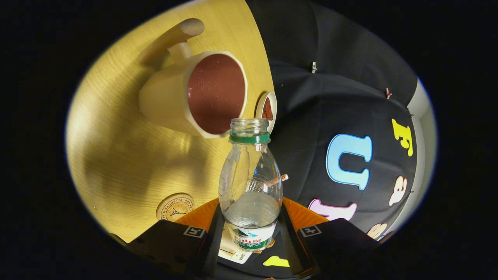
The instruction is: Take the bottle from table, then pour the juice into the cup, finally place the bottle on the coaster
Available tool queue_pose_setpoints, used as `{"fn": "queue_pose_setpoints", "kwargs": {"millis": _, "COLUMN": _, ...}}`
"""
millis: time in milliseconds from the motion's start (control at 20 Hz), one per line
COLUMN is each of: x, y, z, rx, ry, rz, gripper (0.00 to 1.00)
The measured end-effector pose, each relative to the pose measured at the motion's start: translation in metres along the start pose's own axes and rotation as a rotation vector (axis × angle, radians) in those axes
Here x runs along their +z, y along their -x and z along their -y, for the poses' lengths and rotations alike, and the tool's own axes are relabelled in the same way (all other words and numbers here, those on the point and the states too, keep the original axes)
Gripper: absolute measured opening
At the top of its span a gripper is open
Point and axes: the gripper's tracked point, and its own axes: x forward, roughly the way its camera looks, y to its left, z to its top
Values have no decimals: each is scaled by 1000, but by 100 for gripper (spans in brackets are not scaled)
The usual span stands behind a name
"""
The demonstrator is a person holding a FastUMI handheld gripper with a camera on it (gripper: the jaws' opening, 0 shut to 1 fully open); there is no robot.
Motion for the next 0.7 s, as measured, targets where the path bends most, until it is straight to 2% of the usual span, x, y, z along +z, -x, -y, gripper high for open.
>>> {"fn": "queue_pose_setpoints", "kwargs": {"millis": 350, "x": 5, "y": 0, "z": 14, "rx": -23, "ry": 31, "rz": 16, "gripper": 72}}
{"fn": "queue_pose_setpoints", "kwargs": {"millis": 700, "x": 8, "y": -2, "z": 22, "rx": -45, "ry": 115, "rz": 43, "gripper": 72}}
